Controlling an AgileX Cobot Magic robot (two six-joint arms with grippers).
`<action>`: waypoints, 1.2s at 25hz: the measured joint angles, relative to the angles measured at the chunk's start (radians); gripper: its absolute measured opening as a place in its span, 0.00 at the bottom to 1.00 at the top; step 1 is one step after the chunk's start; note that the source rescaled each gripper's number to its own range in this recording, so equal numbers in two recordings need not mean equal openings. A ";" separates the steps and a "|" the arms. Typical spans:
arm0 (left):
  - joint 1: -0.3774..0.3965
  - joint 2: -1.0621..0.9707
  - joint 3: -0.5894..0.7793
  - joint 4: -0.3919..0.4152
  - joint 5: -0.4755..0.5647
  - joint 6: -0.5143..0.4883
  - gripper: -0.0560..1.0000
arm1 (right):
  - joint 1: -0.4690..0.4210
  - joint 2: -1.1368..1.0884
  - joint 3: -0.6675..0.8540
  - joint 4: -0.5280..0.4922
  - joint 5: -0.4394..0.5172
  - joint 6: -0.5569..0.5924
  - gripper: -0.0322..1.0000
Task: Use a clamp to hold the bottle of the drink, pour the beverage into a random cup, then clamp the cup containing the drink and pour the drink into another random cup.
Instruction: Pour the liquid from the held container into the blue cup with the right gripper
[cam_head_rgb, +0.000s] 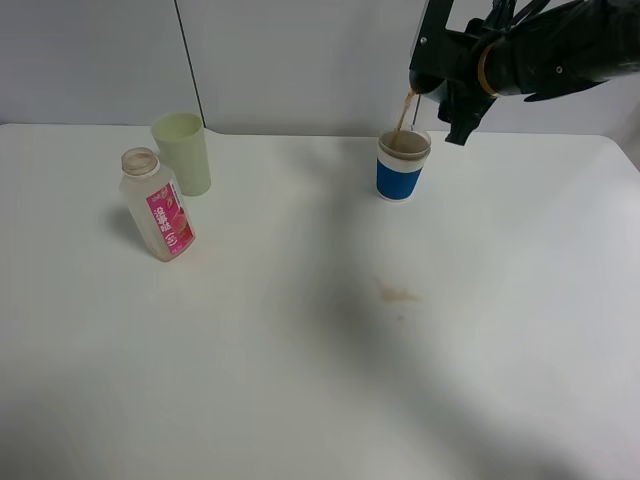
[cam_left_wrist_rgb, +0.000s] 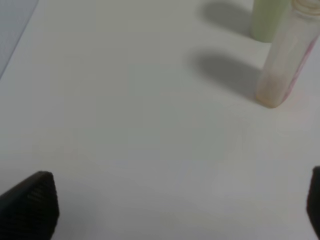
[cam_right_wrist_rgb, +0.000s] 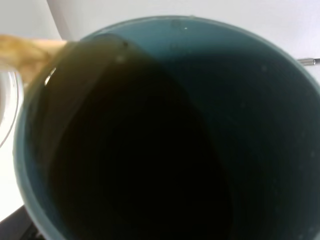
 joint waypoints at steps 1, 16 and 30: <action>0.000 0.000 0.000 0.000 0.000 0.000 1.00 | 0.000 0.000 0.000 0.000 0.001 0.000 0.03; 0.000 0.000 0.000 0.000 0.000 0.000 1.00 | 0.000 0.000 0.000 -0.008 0.020 -0.085 0.03; 0.000 0.000 0.000 0.000 0.000 0.000 1.00 | 0.000 0.000 0.000 -0.023 0.023 -0.107 0.03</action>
